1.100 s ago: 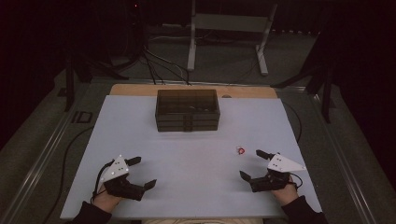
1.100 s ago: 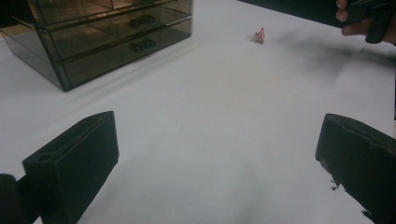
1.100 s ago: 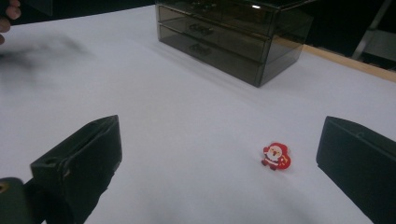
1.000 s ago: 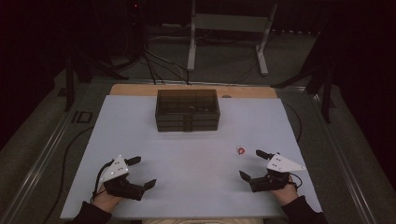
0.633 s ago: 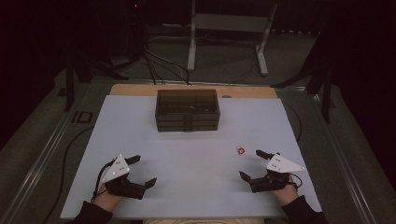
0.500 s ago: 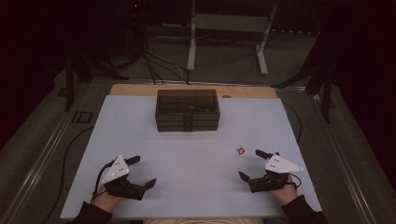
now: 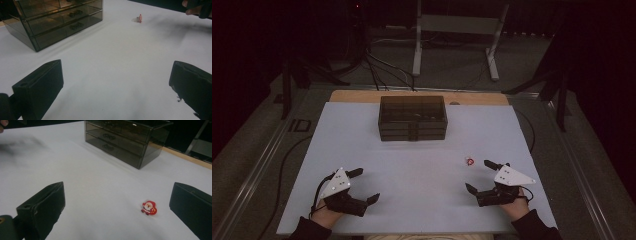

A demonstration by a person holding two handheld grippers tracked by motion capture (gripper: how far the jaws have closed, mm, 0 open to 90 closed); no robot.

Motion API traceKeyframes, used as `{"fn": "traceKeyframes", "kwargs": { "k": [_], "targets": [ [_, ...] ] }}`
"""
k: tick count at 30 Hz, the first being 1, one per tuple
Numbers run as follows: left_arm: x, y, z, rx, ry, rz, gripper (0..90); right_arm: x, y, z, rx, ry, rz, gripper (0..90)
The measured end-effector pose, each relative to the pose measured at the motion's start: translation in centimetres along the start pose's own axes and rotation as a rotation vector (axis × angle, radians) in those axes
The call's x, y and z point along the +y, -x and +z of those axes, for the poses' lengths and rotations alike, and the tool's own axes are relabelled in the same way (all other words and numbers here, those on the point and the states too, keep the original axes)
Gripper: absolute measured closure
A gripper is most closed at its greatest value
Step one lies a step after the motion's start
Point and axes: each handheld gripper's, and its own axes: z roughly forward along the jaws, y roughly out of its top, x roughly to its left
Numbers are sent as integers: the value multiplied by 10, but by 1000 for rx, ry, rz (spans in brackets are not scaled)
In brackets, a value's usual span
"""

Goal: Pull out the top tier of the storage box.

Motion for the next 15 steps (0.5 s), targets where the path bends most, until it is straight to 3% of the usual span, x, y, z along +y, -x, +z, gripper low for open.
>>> {"fn": "traceKeyframes", "kwargs": {
  "k": [15],
  "targets": [
    [1, -1, -2, 4, 12, -9, 0, 30, -2, -9, -28, 39, -28, 3]
  ]
}}
